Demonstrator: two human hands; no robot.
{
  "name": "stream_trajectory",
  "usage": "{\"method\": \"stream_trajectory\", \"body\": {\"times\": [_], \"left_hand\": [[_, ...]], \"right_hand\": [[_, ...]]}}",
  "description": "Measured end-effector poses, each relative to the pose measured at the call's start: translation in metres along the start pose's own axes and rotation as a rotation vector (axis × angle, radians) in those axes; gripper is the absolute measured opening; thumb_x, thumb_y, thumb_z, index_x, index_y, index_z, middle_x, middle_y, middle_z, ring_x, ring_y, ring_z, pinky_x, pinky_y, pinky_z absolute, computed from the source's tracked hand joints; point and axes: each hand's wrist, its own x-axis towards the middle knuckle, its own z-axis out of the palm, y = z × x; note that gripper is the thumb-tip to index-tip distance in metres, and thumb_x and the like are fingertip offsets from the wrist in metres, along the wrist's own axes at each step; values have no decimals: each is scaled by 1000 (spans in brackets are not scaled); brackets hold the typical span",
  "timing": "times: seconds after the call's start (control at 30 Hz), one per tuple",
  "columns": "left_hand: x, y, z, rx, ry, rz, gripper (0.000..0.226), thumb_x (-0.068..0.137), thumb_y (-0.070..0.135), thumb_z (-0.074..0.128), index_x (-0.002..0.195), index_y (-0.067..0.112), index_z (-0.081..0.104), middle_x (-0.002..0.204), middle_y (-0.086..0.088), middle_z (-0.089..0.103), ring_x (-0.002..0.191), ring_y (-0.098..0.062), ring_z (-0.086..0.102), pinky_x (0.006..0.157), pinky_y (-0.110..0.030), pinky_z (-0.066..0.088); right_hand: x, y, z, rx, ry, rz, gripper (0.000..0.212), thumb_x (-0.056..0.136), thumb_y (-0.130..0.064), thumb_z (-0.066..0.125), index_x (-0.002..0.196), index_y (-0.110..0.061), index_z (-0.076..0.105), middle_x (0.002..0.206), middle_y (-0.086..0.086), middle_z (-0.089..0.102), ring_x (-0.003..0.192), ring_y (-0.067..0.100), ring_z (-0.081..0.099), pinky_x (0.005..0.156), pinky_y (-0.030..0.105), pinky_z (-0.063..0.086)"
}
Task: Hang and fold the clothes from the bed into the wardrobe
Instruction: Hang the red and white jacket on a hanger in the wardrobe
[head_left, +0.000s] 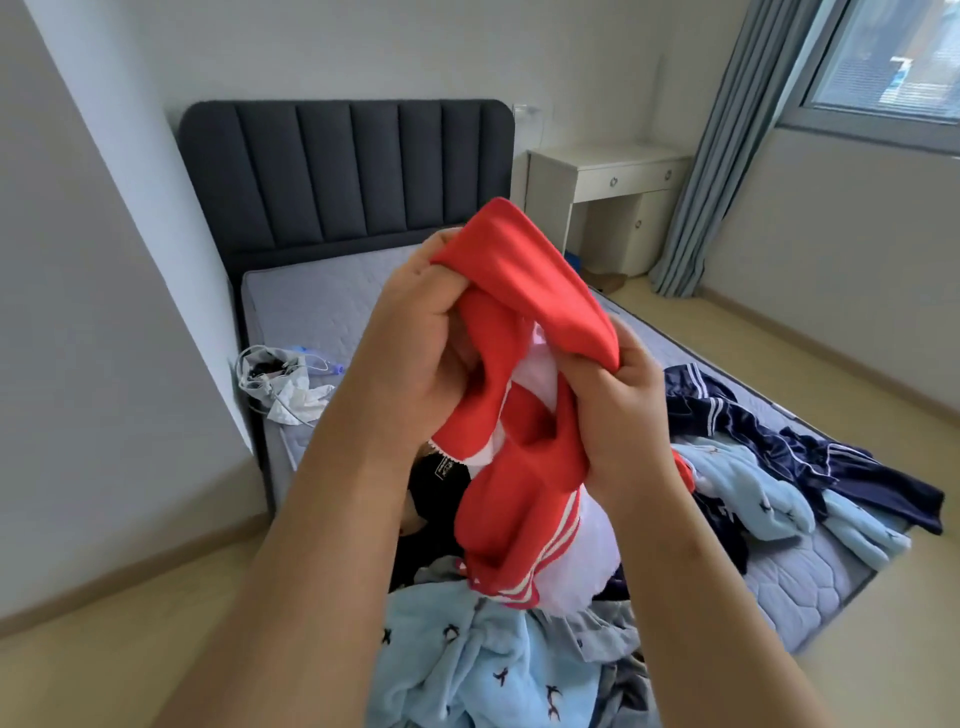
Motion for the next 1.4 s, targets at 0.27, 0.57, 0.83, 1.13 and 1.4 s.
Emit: {"method": "stream_trajectory", "body": {"times": [0.27, 0.57, 0.83, 1.13, 1.4], "left_hand": [[-20, -105, -54, 545, 15, -454, 46, 79, 0, 67, 117, 22, 55, 106, -5, 65, 92, -18, 62, 85, -35, 50], [-34, -156, -80, 375, 669, -660, 26, 91, -1, 43, 99, 8, 65, 82, -13, 62, 75, -24, 56, 71, -28, 47], [-15, -76, -78, -4, 776, -409, 22, 88, 7, 48, 73, 16, 61, 60, -3, 61, 48, -13, 58, 48, -19, 48], [-50, 73, -86, -162, 570, 182, 30, 94, 11, 36, 88, 9, 66, 73, -4, 70, 68, -14, 67, 66, -27, 56], [-147, 147, -163, 17, 672, 393, 44, 83, -7, 45, 50, 21, 48, 53, 8, 51, 54, -6, 52, 56, -18, 45]], "right_hand": [[-25, 69, -23, -65, 157, 363, 24, 86, -5, 59, 73, -21, 71, 71, -3, 67, 72, 17, 58, 69, 31, 50], [-88, 141, -74, -858, -36, 995, 12, 65, -23, 63, 76, -23, 58, 81, 3, 63, 90, 27, 58, 92, 46, 44], [-40, 103, -18, -73, 173, 708, 20, 88, -4, 49, 79, -13, 65, 74, 8, 59, 72, 23, 55, 67, 38, 50], [-2, 7, 102, 312, -99, 369, 32, 89, -3, 49, 65, -23, 56, 56, -8, 56, 55, 5, 50, 55, 23, 41], [-55, -14, 219, 466, -410, 396, 39, 90, 0, 46, 64, -21, 66, 58, -8, 62, 55, 3, 57, 54, 20, 47]]}}
